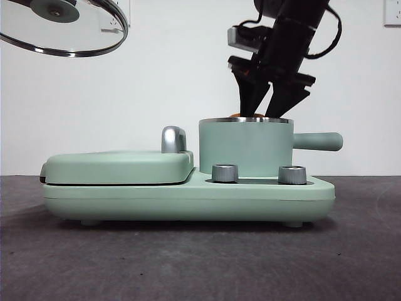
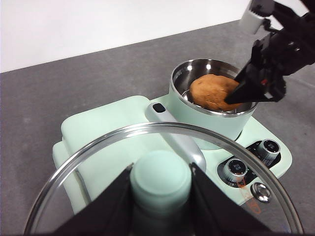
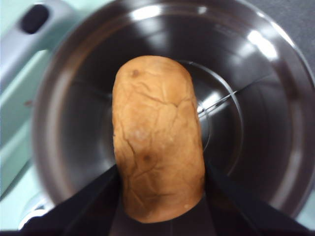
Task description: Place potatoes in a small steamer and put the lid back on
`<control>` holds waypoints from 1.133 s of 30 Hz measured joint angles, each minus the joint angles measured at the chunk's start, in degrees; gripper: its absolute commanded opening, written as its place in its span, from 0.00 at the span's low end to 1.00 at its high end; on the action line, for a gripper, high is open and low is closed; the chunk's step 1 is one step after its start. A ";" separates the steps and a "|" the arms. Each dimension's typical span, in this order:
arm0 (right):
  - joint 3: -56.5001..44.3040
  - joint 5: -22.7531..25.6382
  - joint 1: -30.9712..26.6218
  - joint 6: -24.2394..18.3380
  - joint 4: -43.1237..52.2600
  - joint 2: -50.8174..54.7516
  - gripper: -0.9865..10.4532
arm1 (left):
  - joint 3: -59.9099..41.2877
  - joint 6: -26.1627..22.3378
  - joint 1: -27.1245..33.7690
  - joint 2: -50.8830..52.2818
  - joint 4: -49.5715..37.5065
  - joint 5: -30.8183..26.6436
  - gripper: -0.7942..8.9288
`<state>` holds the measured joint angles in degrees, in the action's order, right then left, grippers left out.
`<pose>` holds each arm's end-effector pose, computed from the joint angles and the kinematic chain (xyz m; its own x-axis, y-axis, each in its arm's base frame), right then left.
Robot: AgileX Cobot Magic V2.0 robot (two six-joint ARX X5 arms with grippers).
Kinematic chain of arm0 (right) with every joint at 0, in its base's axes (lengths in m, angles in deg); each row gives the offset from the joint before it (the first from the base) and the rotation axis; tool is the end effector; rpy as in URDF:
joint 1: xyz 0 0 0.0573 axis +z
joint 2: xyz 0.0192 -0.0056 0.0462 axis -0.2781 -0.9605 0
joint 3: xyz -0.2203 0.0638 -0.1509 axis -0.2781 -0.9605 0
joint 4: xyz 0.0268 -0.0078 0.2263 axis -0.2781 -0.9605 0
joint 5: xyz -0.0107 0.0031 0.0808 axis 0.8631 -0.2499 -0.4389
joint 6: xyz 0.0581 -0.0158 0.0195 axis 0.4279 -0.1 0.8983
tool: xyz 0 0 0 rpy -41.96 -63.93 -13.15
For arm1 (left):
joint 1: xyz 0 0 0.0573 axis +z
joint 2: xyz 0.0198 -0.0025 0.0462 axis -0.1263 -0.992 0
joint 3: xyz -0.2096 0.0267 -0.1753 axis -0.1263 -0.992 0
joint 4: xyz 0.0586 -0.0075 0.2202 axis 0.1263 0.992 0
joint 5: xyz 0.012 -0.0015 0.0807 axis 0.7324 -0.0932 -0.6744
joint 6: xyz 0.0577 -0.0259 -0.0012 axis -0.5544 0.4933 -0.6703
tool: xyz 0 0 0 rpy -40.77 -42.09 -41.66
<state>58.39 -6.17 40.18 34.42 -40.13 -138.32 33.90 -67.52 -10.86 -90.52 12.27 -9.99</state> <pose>0.3454 0.1602 0.2884 0.4520 0.3442 -0.8229 -0.5325 0.8442 0.0606 0.1540 -0.0621 0.3482 0.7767 -0.5229 -0.3512 0.5391 0.8402 -0.0587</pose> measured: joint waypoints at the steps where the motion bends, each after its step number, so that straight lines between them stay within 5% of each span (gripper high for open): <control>1: 0.00 0.00 -0.09 -0.11 0.33 -0.55 0.30 | 0.00 0.00 0.00 0.00 0.00 0.00 0.10; 15: 0.20 -1.46 -0.46 -1.09 3.85 -2.73 0.40 | 0.00 0.00 0.00 0.00 0.31 0.00 0.10; 22: -0.37 -1.49 -0.46 -0.92 1.92 13.07 0.40 | 0.00 0.00 0.00 0.00 0.68 0.00 0.10; 34: -37.94 -1.49 -0.46 1.73 15.74 42.99 0.40 | 0.00 0.00 0.00 0.00 0.68 0.00 0.10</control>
<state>20.45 -7.65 39.72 36.15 -24.39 -95.33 33.90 -67.52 -10.86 -90.52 12.95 -9.99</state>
